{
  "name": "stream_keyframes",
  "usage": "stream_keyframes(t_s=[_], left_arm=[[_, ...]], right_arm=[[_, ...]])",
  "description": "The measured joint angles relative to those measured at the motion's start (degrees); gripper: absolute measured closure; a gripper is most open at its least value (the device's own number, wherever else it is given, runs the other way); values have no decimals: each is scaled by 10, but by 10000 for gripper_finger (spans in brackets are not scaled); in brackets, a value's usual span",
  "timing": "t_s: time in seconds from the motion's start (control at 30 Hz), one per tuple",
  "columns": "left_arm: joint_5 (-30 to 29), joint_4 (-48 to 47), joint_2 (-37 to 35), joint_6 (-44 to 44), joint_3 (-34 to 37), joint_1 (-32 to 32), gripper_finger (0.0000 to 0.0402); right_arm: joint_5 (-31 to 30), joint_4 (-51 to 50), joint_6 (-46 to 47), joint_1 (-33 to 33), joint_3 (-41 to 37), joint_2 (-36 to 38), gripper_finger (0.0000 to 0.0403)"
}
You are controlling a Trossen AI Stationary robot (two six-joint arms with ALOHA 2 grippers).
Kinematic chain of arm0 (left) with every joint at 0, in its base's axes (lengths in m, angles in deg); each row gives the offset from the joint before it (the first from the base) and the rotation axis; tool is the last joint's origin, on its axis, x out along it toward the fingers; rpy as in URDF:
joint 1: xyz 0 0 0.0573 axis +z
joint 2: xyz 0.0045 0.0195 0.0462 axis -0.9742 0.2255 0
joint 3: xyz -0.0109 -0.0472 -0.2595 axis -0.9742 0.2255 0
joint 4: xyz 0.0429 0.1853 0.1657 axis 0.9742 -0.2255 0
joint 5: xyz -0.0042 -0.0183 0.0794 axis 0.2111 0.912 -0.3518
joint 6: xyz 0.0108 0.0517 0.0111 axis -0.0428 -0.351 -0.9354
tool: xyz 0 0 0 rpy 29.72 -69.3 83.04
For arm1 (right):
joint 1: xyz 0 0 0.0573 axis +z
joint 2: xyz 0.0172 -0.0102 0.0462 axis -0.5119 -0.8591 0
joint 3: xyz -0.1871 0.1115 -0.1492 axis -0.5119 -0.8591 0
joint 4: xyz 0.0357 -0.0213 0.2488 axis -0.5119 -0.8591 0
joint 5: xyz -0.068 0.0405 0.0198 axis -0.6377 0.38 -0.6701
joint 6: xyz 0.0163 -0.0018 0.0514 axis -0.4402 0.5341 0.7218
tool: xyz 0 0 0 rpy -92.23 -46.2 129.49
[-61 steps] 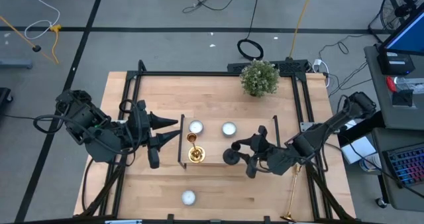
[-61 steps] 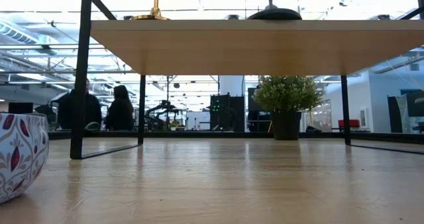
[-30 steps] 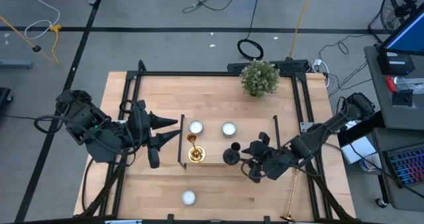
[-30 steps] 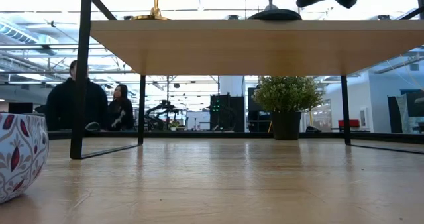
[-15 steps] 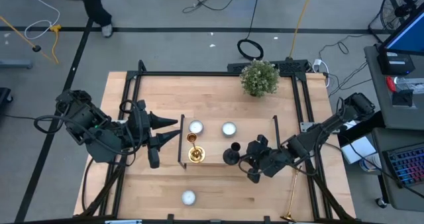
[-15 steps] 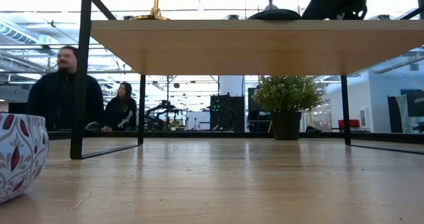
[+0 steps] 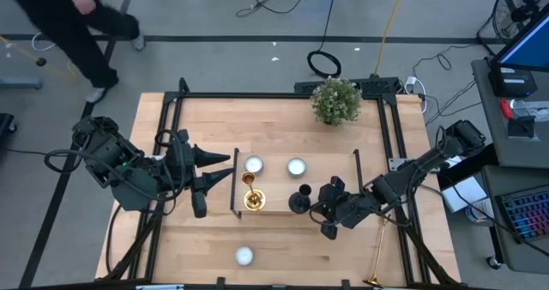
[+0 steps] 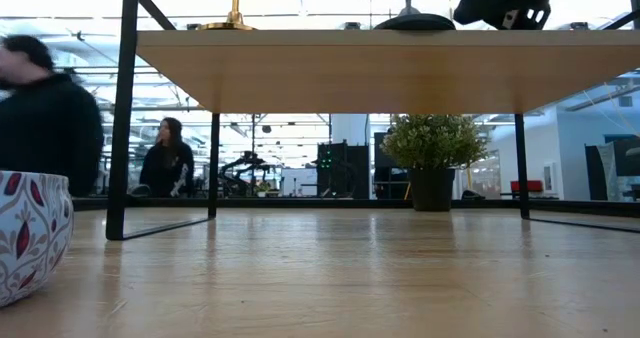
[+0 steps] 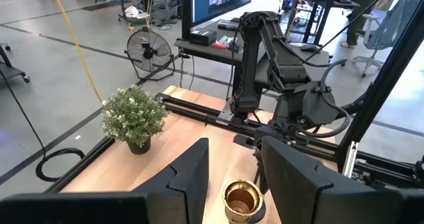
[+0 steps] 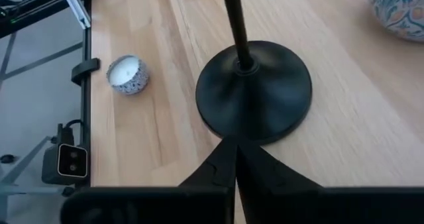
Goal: Pick & Place candle stick holders
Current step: Put the black candleholder on the shelf
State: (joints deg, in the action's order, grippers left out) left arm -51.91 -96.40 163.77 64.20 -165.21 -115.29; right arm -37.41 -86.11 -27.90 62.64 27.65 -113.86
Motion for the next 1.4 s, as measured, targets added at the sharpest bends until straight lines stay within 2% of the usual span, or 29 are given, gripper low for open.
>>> stream_keyframes(t_s=[0.9, 1.27, 1.4], left_arm=[[-1, 1, 0, 1, 0, 1, 257], [-1, 1, 0, 3, 0, 0, 257], [-1, 0, 0, 5, 0, 0, 257]], right_arm=[[0, 9, -26, -23, 0, -2, 403], [8, 81, -32, -26, 2, -51, 403], [-15, 75, -32, -25, 2, -51, 403]])
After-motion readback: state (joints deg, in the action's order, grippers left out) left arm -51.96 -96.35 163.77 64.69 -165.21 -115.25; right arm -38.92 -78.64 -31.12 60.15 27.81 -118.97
